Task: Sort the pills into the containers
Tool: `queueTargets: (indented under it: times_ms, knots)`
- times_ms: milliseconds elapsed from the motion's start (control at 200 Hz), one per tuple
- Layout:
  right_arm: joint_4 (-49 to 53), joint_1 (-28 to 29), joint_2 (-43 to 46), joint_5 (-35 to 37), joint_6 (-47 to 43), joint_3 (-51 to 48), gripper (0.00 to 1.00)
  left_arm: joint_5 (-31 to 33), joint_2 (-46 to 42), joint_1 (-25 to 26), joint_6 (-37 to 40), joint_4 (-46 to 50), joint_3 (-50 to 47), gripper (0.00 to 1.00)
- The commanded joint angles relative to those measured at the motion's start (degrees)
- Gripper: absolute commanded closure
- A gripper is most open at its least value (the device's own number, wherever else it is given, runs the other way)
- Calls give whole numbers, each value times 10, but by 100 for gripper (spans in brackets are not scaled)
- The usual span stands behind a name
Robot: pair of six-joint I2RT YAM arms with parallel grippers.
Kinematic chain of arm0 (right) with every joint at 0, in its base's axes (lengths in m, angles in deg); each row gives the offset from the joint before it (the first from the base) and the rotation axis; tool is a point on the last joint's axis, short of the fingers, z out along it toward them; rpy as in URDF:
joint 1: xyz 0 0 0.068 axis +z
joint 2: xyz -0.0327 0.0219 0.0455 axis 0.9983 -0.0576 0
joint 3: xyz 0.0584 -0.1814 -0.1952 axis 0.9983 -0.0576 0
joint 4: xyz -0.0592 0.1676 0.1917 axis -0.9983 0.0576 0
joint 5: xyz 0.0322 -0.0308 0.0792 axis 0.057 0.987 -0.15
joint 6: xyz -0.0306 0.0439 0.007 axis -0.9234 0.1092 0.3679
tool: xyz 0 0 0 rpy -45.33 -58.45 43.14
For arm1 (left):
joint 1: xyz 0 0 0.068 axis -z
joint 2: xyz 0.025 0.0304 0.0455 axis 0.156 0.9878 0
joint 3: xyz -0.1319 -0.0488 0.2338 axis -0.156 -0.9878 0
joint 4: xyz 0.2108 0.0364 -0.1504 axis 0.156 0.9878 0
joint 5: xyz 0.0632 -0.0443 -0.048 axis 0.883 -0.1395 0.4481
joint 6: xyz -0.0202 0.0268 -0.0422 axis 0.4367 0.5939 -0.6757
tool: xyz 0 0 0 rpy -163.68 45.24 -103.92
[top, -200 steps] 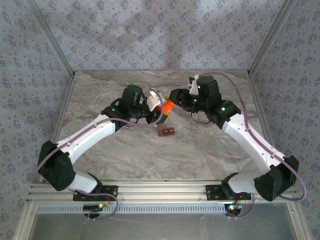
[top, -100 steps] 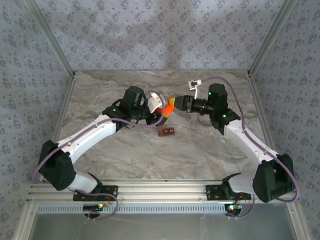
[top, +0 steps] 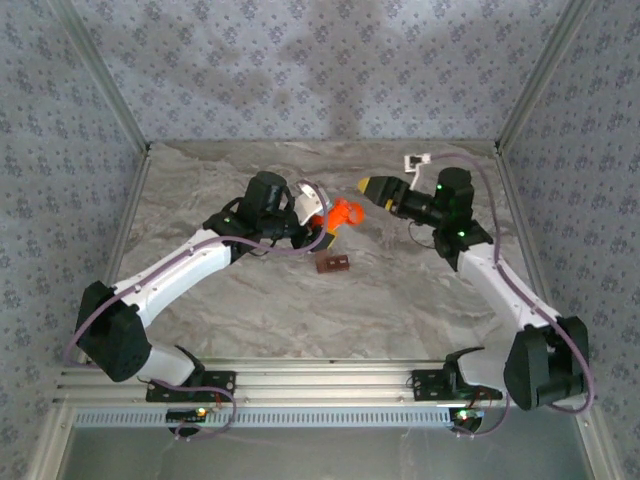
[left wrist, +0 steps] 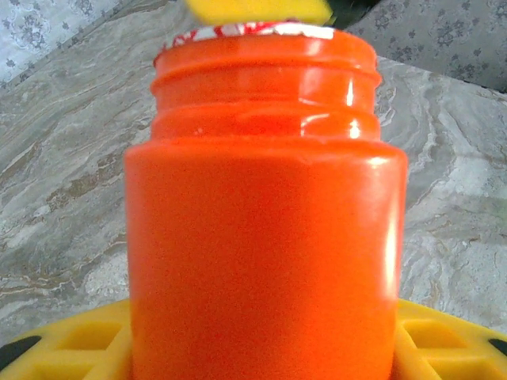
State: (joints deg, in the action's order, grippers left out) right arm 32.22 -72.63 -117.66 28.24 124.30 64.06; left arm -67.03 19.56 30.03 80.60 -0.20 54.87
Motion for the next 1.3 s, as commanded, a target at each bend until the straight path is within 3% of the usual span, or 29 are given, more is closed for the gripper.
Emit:
queueTargets:
  times_ms: [0,280,500,710,969,1099,1294]
  knots:
    - [105,-2,42,71,58,41,18,-16,-15,0,7,-22,13,100]
    - [312,7,36,172,-37,85,18,-14,-15,-1,-7,-46,2,100]
    - [315,-20,-9,225,-71,1,20,11,-31,0,-30,-97,-35,100]
    - [340,-4,-85,219,-120,3,21,99,-62,0,-85,-238,-124,100]
    - [417,56,-220,328,-202,92,22,137,-95,0,-98,-253,-183,100]
    - [448,93,-284,378,-228,151,18,153,-122,-3,-101,-257,-214,100]
    - [489,132,-358,401,-250,230,13,164,-153,-13,-108,-257,-249,100]
